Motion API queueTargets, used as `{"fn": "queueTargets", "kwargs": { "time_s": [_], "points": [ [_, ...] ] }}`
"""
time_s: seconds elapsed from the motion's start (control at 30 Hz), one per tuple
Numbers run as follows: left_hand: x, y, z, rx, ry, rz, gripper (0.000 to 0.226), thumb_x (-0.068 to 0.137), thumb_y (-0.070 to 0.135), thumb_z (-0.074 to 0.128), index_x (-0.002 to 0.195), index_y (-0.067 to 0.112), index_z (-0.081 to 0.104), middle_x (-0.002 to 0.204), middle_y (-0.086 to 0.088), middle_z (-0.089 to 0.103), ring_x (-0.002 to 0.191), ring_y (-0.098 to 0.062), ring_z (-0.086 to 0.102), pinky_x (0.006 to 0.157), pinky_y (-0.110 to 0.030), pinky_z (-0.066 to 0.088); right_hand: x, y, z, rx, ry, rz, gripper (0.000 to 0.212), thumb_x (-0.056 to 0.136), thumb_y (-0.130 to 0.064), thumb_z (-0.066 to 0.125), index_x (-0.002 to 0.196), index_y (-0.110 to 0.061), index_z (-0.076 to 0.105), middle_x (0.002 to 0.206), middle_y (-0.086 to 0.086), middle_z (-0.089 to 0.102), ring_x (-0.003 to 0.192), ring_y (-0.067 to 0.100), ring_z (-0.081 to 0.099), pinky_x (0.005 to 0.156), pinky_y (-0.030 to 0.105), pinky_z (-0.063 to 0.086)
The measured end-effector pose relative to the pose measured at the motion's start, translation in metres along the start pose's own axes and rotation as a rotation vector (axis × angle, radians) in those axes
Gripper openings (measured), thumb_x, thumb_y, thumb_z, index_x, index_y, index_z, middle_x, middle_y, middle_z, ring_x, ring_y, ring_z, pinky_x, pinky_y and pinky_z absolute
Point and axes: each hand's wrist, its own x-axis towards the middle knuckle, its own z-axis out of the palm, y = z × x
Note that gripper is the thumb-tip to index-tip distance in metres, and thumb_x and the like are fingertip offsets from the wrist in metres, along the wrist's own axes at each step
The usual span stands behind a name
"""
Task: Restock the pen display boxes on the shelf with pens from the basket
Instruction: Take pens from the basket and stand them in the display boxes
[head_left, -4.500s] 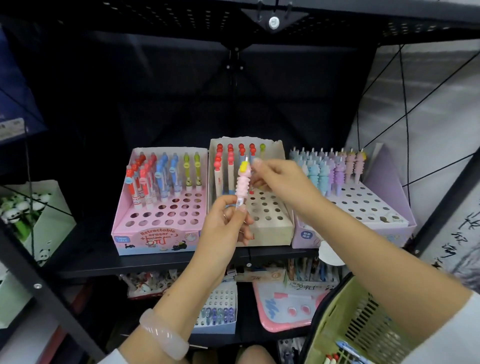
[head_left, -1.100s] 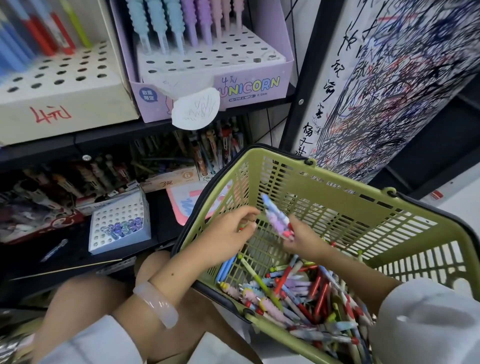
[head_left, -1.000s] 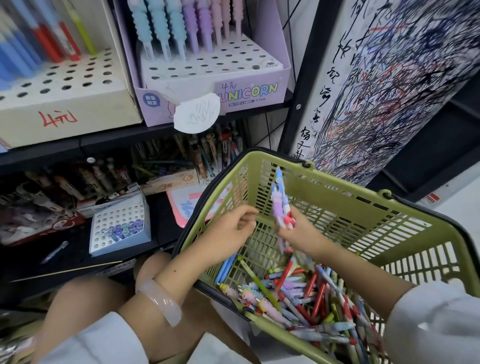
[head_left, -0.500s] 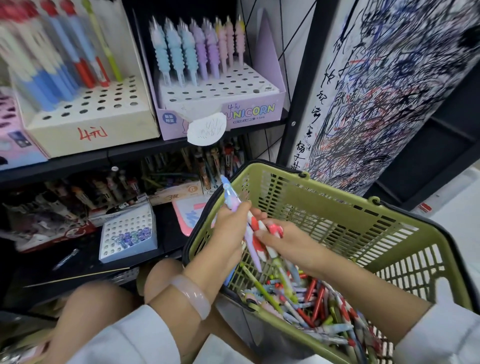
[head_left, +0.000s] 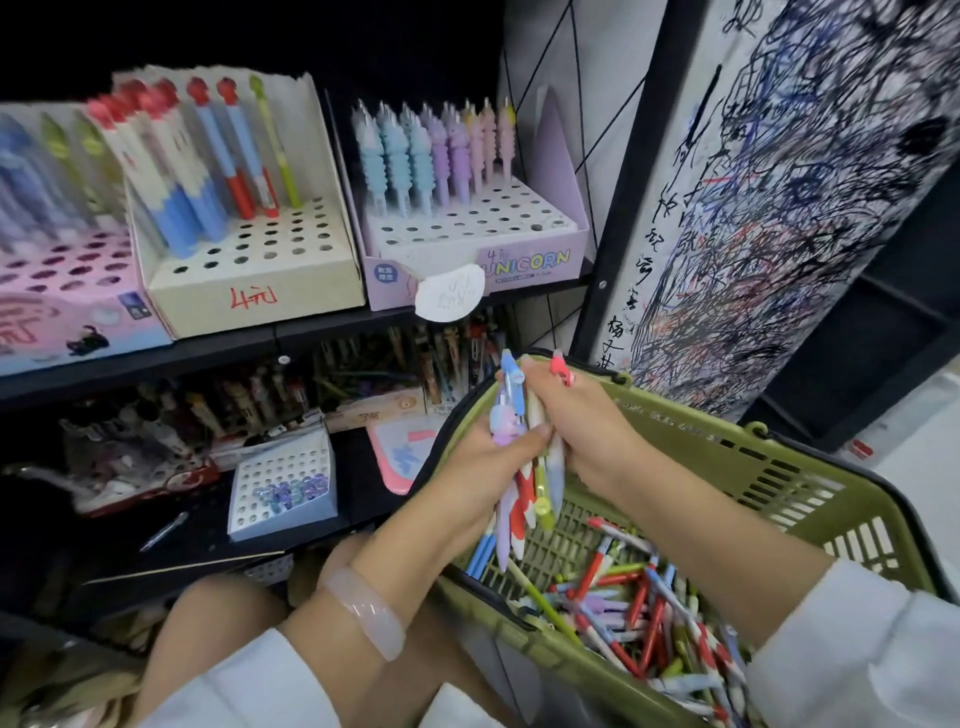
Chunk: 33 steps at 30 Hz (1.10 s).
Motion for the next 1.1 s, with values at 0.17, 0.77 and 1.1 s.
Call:
{"fn": "queueTargets", "kwargs": {
  "time_s": [0.17, 0.77, 1.1],
  "points": [
    [-0.011, 0.02, -0.024, 0.015, 0.038, 0.107, 0.026, 0.086, 0.002, 0.061, 0.111, 0.009, 0.06, 0.086, 0.002, 0.074, 0.078, -0.011, 0.069, 0.077, -0.025, 0.056, 0.001, -0.016, 0.022, -0.167, -0.109, 0.044, 0.037, 0.091, -0.052, 0.047, 0.087, -0.02, 0.065, 0.079, 0.006, 0.067, 0.066, 0.019, 0.059, 0.056, 0.024, 0.043],
    [-0.052, 0.101, -0.128, -0.091, 0.122, 0.3, 0.04, 0.068, 0.016, 0.069, 0.106, 0.006, 0.061, 0.08, -0.012, 0.073, 0.069, -0.022, 0.071, 0.058, -0.026, 0.056, 0.022, -0.073, 0.111, 0.153, -0.502, -0.21, 0.015, 0.084, -0.025, 0.054, 0.093, -0.014, 0.06, 0.08, -0.005, 0.068, 0.073, 0.009, 0.056, 0.069, 0.022, 0.044],
    [-0.063, 0.134, -0.189, -0.022, 0.344, 0.455, 0.019, 0.085, 0.014, 0.058, 0.104, 0.009, 0.059, 0.083, -0.003, 0.074, 0.068, -0.015, 0.071, 0.057, -0.021, 0.054, 0.074, -0.166, 0.165, -0.016, -0.128, -0.607, 0.008, 0.093, -0.013, 0.056, 0.098, -0.006, 0.055, 0.078, 0.003, 0.067, 0.066, 0.003, 0.067, 0.065, 0.017, 0.053]
  ]
}}
